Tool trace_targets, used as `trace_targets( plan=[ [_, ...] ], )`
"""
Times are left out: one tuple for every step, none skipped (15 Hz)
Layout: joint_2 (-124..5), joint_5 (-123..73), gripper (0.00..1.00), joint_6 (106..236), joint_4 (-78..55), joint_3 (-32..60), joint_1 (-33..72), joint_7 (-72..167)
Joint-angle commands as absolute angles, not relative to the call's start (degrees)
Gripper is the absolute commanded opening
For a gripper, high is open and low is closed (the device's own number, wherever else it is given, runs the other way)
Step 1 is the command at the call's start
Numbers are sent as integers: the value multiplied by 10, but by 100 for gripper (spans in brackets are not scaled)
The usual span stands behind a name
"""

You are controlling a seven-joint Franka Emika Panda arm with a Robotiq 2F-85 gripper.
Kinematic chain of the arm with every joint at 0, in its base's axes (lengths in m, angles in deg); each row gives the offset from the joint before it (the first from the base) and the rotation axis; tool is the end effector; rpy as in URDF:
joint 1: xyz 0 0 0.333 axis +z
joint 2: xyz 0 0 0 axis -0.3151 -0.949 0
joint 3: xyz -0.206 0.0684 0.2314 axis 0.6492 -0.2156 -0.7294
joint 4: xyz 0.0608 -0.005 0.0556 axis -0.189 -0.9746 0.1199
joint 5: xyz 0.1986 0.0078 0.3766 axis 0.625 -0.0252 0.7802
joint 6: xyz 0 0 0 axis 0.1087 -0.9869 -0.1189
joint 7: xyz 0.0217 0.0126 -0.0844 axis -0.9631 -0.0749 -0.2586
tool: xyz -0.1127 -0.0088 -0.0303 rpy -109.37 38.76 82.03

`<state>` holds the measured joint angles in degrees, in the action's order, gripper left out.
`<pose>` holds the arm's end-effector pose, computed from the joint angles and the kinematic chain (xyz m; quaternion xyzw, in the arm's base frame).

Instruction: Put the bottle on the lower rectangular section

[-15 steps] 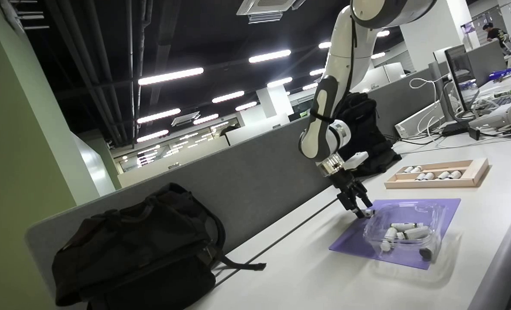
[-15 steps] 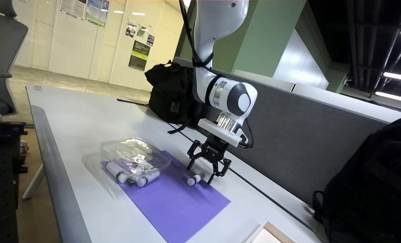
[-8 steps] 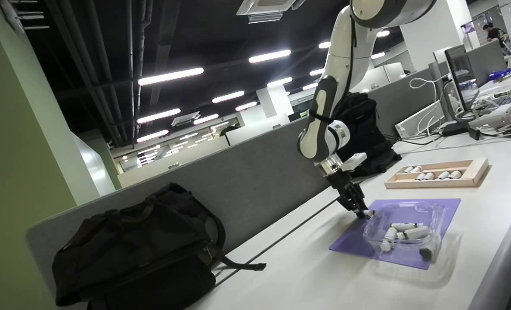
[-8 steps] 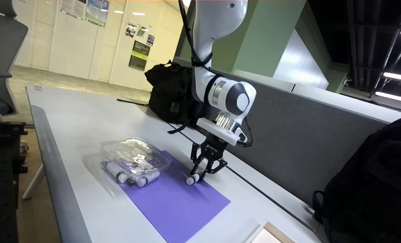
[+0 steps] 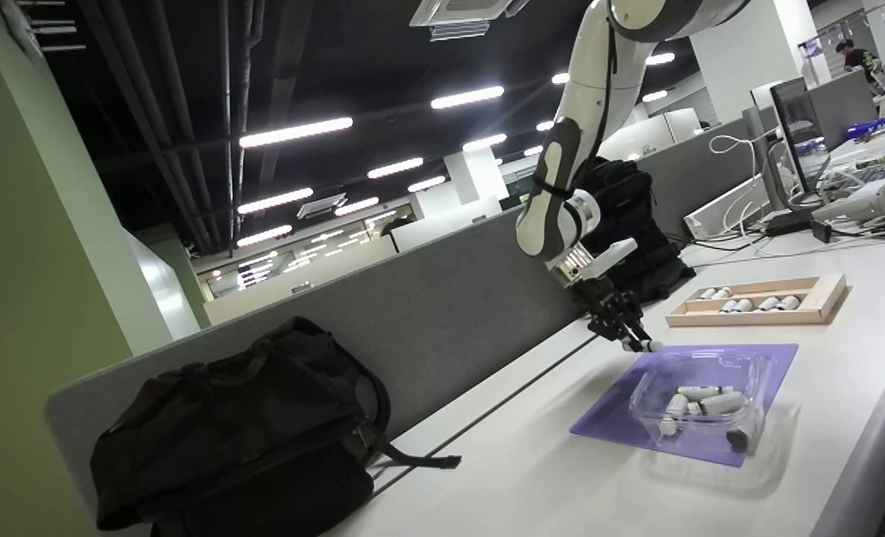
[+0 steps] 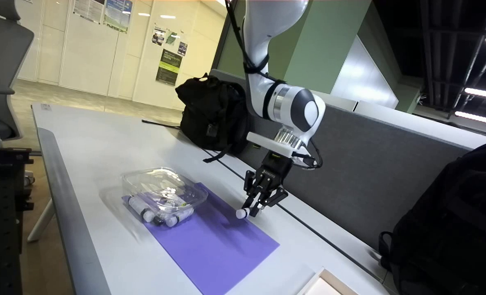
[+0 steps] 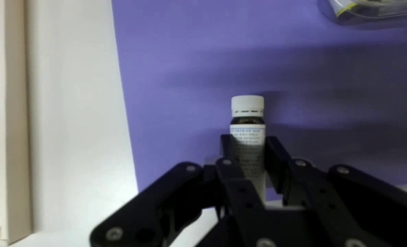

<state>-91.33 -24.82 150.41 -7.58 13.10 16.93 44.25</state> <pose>0.6718 -0.0534 0.0947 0.9787 -0.0339 -0.1993 0.0362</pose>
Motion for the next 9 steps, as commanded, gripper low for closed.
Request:
trace_targets(
  plan=[
    [-857, -238, 7, 1491, -90, 157, 167, 516],
    [-843, -236, 7, 1499, -97, 164, 163, 528],
    [-827, -231, 7, 1503, -106, 171, 155, 536],
    [-816, -225, 7, 1506, -109, 178, 147, 546],
    [-808, -217, 7, 1508, -110, 183, 138, 551],
    [-804, -201, 7, 1495, -103, 185, 123, 549],
    [-830, -222, 27, 1501, -84, 178, 137, 525],
    [-823, -213, 27, 1500, -86, 181, 127, 525],
    [-818, -209, 27, 1499, -87, 183, 119, 525]
  ],
)
